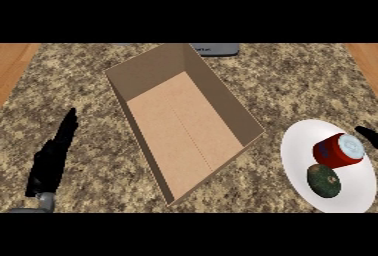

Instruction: Pick the can from the plate and place it in the cardboard box

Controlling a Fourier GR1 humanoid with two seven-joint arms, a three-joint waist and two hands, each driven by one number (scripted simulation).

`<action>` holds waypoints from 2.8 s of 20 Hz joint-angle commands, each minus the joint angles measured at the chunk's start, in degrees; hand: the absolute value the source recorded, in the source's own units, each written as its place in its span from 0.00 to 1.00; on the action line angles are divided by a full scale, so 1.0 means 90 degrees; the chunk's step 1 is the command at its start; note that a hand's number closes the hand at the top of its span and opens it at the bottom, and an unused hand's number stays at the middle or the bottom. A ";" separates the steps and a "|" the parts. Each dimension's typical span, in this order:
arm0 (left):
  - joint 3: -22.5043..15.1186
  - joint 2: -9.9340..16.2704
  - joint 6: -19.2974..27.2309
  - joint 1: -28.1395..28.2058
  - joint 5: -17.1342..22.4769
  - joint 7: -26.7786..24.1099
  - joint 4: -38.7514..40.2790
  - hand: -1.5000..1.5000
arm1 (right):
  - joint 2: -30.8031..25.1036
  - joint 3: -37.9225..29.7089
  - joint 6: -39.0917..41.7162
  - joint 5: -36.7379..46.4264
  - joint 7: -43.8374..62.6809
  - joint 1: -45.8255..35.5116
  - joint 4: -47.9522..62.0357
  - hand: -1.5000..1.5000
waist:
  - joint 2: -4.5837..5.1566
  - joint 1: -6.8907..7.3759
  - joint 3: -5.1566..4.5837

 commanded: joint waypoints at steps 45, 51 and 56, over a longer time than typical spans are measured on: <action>0.0618 -0.0767 -0.0763 -0.0003 -0.0795 0.0379 -0.0420 0.50 | 0.0346 0.1298 0.4456 0.3481 0.5984 -0.0293 -0.1154 0.00 | -0.0008 0.0034 0.0008; 0.0882 -0.0788 -0.1001 0.0037 -0.0885 0.0110 -0.0213 0.50 | 0.0563 0.0852 0.4809 0.3905 0.5443 -0.0446 -0.0588 0.00 | -0.0007 0.0034 0.0008; 0.1034 -0.0871 -0.0992 -0.0196 -0.0979 0.0392 -0.0262 0.50 | 0.0497 0.0342 0.5113 0.3879 0.4954 -0.0311 -0.0405 0.00 | -0.0007 0.0021 0.0008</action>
